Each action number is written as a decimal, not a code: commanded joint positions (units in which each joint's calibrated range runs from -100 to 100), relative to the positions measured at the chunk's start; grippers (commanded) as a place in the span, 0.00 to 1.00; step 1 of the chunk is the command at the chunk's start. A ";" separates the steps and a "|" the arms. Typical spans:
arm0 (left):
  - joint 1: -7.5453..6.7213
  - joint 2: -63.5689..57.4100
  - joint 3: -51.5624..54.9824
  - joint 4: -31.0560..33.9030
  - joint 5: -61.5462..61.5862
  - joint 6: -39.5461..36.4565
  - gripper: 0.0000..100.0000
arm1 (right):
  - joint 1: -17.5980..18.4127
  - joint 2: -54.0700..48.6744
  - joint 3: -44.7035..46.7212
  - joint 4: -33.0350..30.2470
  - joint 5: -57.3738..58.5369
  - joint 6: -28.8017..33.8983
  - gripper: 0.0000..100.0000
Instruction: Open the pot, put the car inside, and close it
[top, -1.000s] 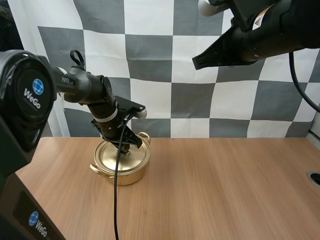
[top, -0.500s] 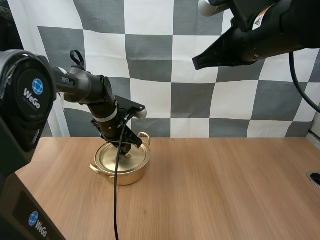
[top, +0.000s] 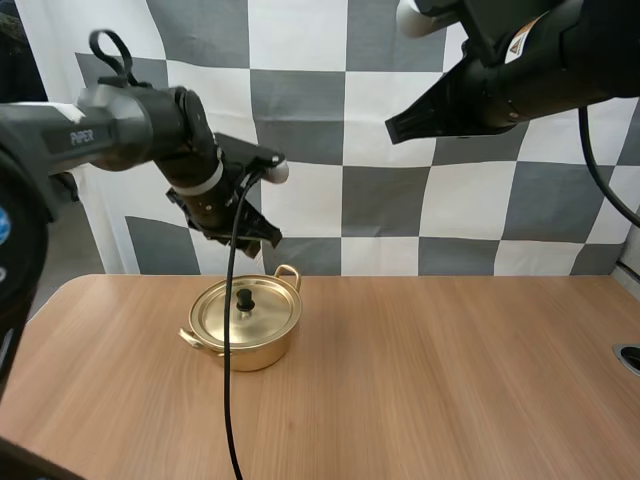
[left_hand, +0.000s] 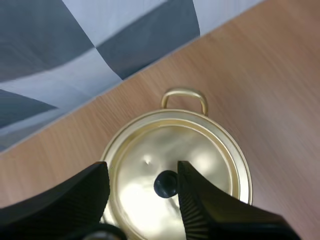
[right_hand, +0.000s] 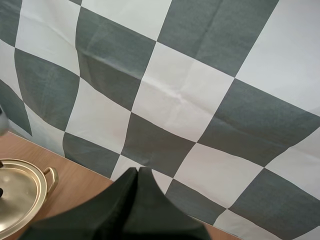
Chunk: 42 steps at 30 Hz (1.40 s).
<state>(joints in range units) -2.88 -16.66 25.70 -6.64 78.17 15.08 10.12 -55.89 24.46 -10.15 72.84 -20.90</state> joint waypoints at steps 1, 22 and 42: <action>0.00 -9.79 -3.17 0.10 1.27 -0.05 0.70 | -0.04 -0.59 -0.05 -0.06 0.38 0.39 0.00; 0.00 -63.31 -3.62 -4.15 -7.61 -10.21 0.00 | -0.04 -31.28 1.31 4.67 -8.06 5.30 0.00; 2.83 -83.34 43.24 -1.38 -46.32 -14.65 0.00 | -4.60 -42.28 42.69 -0.07 -37.76 5.30 0.00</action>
<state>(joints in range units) -0.11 -95.23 56.98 -8.12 31.86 0.41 6.81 -94.72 57.86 -10.16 35.16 -15.66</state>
